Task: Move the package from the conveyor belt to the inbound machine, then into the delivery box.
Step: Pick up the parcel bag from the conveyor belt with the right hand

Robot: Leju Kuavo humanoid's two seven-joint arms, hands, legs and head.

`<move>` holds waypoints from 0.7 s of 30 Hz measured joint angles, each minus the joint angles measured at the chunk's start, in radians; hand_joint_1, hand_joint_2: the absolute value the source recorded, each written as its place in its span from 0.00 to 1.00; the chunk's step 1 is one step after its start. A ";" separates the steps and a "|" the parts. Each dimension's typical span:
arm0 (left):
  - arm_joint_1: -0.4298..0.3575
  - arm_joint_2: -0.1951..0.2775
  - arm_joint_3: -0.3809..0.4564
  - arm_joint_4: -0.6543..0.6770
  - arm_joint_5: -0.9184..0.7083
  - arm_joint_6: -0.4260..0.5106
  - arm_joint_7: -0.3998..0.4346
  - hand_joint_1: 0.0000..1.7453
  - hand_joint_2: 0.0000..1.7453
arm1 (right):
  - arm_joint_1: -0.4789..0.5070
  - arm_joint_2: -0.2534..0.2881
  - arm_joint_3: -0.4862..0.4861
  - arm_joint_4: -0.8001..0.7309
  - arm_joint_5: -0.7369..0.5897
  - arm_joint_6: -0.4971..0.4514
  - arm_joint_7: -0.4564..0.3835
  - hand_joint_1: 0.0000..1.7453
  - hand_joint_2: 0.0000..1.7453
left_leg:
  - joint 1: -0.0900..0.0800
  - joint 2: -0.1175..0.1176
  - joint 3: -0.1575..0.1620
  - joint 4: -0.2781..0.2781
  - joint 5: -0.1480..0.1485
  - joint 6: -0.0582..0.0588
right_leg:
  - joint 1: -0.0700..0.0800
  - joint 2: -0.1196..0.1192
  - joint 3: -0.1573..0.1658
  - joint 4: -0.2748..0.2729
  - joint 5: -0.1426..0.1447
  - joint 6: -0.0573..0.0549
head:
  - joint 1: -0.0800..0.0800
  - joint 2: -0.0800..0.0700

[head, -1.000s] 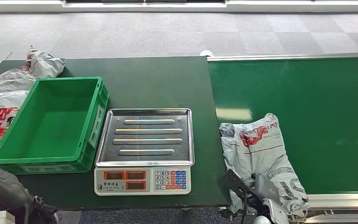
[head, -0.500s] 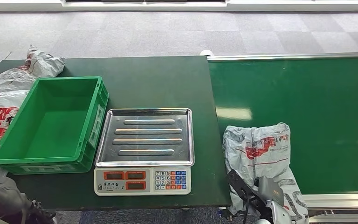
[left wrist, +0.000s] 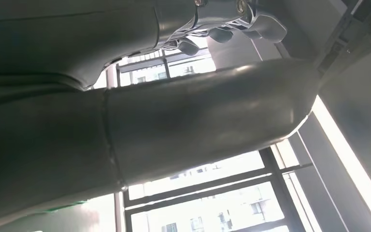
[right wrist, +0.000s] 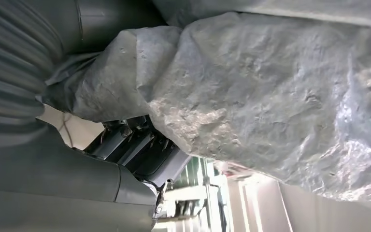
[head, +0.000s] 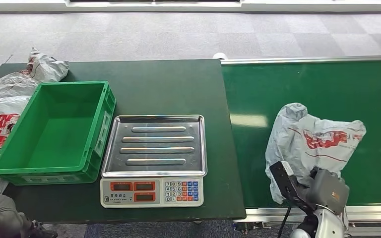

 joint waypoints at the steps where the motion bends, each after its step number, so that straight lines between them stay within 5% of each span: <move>1: 0.000 -0.001 0.000 0.000 0.008 0.000 -0.005 0.00 0.00 | -0.008 -0.010 0.000 -0.021 0.001 -0.030 -0.009 1.00 1.00 | 0.000 0.000 -0.002 0.000 0.000 0.000 | 0.000 0.000 0.000 0.000 0.000 0.000 | 0.000 0.000; 14: -0.005 -0.004 0.000 0.012 0.041 -0.001 -0.030 0.00 0.00 | -0.164 -0.129 0.039 -0.097 0.017 -0.127 -0.052 1.00 1.00 | 0.000 -0.001 -0.003 0.000 0.002 0.002 | 0.000 0.000 0.000 0.000 0.002 0.001 | 0.000 0.000; 21: -0.045 -0.005 -0.001 0.044 0.089 -0.009 -0.057 0.00 0.00 | -0.365 -0.164 0.224 -0.062 0.029 -0.176 -0.163 1.00 1.00 | 0.000 0.003 -0.009 0.000 0.004 0.001 | 0.000 0.003 -0.002 0.001 0.004 0.001 | 0.000 0.000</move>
